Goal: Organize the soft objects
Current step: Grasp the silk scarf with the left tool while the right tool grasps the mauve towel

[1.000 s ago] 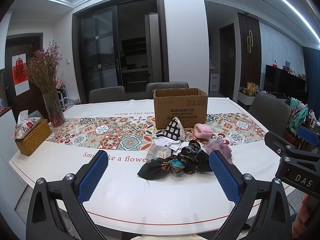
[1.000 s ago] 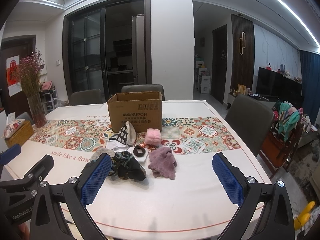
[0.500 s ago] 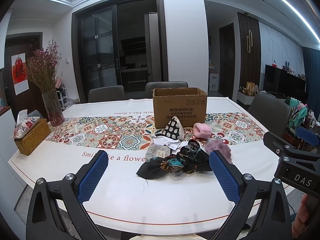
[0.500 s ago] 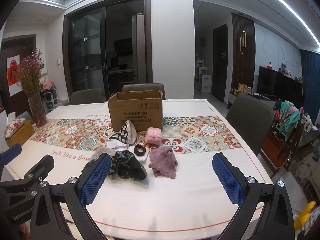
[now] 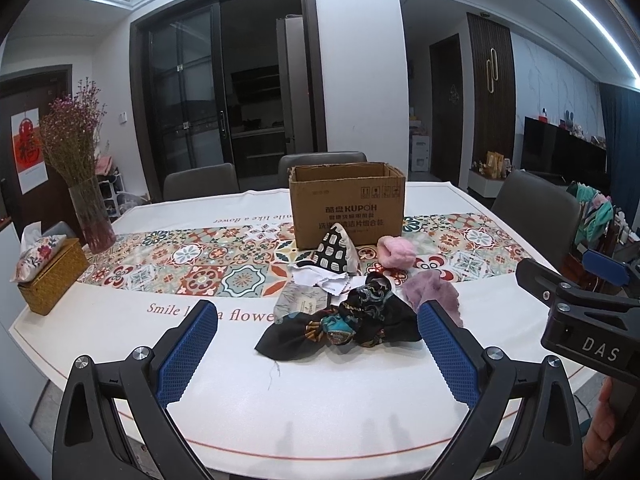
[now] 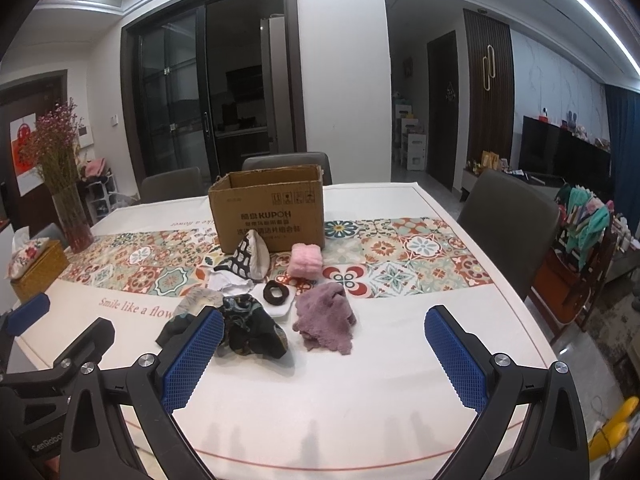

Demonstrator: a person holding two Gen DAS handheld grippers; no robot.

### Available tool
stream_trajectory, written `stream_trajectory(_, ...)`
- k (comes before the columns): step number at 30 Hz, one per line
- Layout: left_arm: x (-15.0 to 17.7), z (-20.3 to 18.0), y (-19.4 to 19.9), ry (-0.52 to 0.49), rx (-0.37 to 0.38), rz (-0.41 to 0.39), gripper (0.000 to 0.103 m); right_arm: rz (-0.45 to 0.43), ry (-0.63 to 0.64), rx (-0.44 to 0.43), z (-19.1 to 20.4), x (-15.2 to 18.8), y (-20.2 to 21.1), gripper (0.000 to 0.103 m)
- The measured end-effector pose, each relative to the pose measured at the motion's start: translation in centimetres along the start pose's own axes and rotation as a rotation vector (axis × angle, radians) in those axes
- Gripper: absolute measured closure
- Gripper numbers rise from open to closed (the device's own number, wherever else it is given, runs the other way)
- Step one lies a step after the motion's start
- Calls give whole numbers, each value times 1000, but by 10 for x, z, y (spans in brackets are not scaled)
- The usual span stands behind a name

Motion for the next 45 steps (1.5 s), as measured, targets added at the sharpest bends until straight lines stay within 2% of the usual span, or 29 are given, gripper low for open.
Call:
stream_trajectory(10, -2, -10, -41, -4, -3, 37, 8, 42, -7, -12, -6, -1, -47, 3)
stream_trajectory(21, 4, -24, -98, -3, 24, 128, 13, 130, 15, -33, -12, 5, -112, 7)
stream_trajectory(29, 18, -30, -145, 4, 36, 225, 22, 190, 31, -60, -14, 14, -158, 9)
stream_trajectory(36, 31, -30, -174, -10, 28, 276, 29, 258, 26, -84, -13, 27, -194, 12)
stream_trajectory(45, 45, -29, -206, 6, 41, 341, 41, 304, 35, -85, -9, 41, -225, 12)
Point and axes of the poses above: each gripper's, at about its wrist camera, not at the fingertips, and y roughly against the way its jaws point, z to its left, x to its underside, the point moved 2 cm from there along -y, roughly the way its jaws point, and after that the axes turned 5 degrees about -z, right-handed, at the moved point
